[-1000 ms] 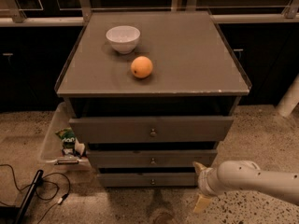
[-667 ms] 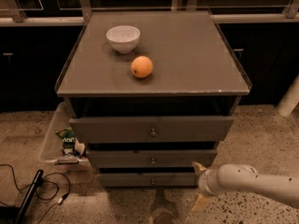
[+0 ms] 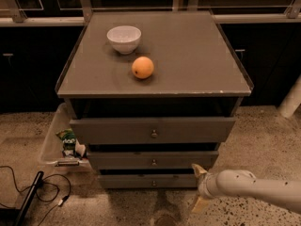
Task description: Open bottom drawer
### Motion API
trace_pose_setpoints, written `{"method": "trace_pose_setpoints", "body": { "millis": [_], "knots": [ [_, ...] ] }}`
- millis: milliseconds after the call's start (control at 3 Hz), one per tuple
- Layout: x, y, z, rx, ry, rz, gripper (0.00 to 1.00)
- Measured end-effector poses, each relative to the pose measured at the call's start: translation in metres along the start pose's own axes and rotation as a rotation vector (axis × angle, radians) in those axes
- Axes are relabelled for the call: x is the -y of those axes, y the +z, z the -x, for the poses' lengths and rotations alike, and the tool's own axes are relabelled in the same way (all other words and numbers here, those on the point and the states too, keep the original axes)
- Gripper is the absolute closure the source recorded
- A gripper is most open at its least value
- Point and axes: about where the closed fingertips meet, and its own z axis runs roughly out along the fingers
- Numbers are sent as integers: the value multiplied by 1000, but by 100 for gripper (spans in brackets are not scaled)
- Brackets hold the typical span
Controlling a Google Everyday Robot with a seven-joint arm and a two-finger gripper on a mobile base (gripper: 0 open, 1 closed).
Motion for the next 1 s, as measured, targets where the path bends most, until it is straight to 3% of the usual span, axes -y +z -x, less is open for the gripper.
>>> {"method": "trace_pose_setpoints", "body": {
  "millis": [333,667,1000],
  "knots": [
    [4,34,-8,70,-43,-63,0],
    [13,68,-54,166,-146,-156,0],
    [12,68,-53,167,-144,-155,0]
  ]
}}
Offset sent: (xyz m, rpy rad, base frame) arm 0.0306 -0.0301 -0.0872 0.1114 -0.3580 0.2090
